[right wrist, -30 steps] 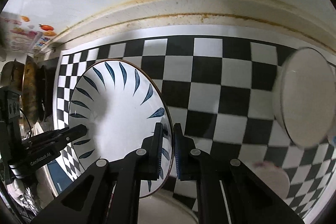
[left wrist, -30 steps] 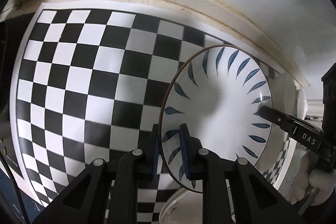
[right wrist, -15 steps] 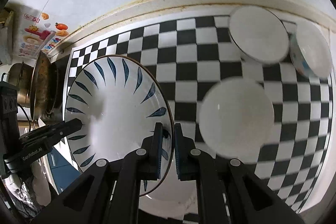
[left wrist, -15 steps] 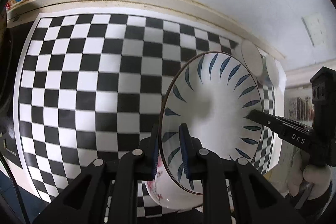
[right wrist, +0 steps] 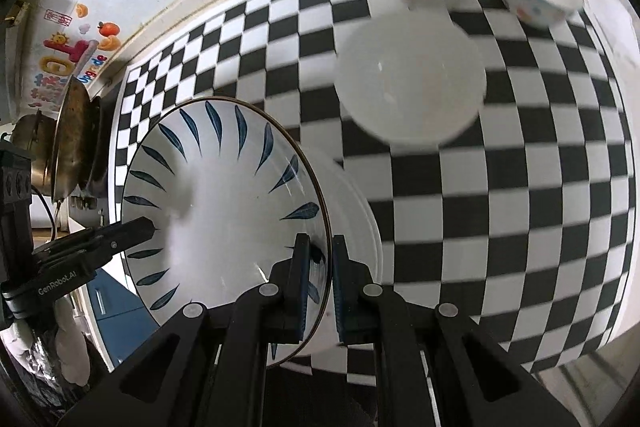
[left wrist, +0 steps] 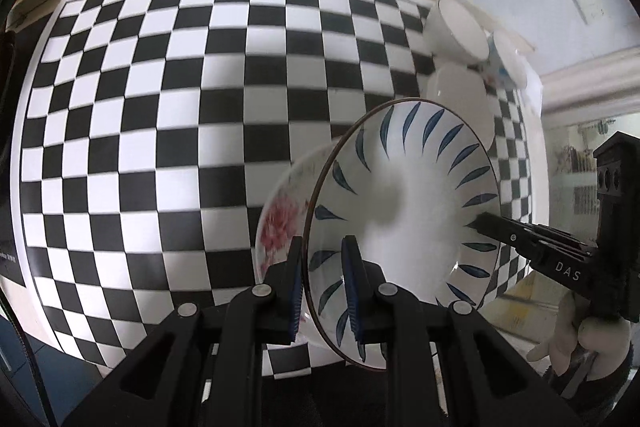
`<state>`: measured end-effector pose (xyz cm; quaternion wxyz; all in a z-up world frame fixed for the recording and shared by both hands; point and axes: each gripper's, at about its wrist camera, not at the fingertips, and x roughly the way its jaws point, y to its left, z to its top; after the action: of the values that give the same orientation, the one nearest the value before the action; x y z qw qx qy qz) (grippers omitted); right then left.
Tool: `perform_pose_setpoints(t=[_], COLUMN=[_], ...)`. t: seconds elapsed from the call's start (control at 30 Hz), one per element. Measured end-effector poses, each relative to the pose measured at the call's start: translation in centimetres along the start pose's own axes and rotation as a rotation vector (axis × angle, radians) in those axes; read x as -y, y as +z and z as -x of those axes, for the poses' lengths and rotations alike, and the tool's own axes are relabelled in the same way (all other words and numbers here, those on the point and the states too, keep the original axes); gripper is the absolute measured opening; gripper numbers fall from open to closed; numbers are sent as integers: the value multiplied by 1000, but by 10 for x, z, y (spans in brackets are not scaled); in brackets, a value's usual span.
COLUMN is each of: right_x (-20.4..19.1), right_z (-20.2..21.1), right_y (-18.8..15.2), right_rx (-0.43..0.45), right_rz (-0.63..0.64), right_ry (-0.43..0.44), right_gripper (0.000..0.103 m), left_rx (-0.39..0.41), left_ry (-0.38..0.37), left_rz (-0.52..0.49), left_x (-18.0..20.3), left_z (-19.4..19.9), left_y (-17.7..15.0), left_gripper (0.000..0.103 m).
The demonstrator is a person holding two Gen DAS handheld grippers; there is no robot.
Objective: Organize plates and bowls
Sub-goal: 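Lift the blue-striped plate with both tools and carry it over the plate stack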
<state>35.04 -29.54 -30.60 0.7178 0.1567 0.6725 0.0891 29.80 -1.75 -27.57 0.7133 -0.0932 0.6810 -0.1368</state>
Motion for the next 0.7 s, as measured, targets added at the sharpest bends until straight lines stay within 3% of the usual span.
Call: perform_pose_setpoints(t=[0.33,0.7], right_x=[17,19], right_z=[-26,-40], right_y=[-30,-29], right_rx=[-47,-67], right_rz=[-30,-27], right_ry=[-10,-31], right_gripper=[12,12], left_rx=[-57,-101], left_ry=[35,67], left_rz=[-14,-24], left_x=[1,-1], left_z=[-27,-47], left_y=[-13,-17], left_gripper=[16,16])
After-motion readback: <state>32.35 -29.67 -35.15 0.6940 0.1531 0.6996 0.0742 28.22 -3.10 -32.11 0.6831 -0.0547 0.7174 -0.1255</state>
